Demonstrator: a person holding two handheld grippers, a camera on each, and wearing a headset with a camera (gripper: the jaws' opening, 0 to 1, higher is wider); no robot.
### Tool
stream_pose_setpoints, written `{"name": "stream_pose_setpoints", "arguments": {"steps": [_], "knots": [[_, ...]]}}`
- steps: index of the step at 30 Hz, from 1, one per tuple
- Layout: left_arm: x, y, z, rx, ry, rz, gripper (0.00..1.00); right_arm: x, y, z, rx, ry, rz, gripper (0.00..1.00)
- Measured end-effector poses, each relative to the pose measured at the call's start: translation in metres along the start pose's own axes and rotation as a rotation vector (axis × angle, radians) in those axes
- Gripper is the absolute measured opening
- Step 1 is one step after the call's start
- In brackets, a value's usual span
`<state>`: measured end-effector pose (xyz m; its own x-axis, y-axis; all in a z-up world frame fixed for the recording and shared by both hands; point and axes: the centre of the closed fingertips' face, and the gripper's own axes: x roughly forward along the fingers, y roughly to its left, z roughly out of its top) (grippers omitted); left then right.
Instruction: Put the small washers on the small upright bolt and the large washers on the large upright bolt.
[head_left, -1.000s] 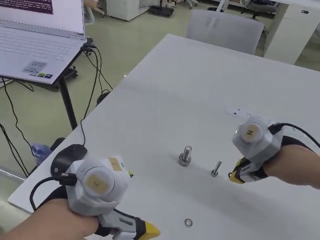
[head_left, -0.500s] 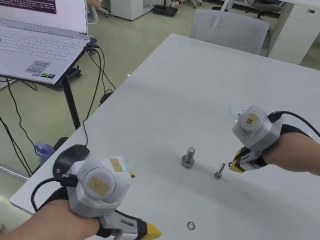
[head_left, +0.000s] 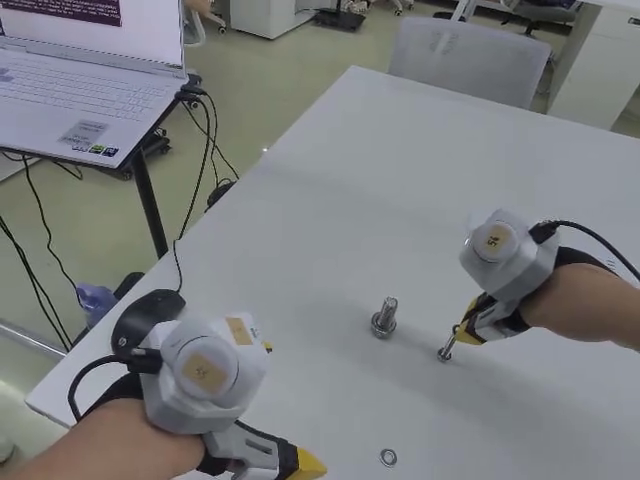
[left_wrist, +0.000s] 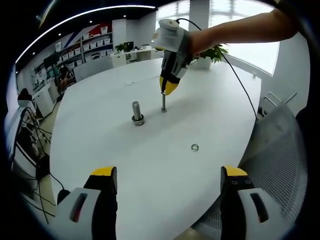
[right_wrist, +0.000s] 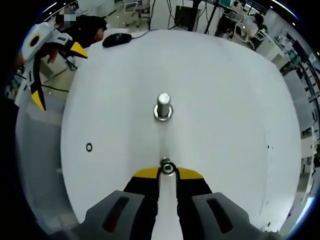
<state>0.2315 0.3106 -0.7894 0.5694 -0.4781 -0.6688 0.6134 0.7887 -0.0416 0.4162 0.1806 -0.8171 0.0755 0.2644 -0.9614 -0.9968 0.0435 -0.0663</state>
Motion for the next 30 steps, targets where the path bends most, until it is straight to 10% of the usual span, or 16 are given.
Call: {"name": "stream_pose_setpoints", "arguments": {"steps": [30], "knots": [[-0.001,-0.001,-0.004,0.048,0.015,0.016,0.87,0.023,0.014,-0.004,-0.061,0.077,0.019,0.13]]}}
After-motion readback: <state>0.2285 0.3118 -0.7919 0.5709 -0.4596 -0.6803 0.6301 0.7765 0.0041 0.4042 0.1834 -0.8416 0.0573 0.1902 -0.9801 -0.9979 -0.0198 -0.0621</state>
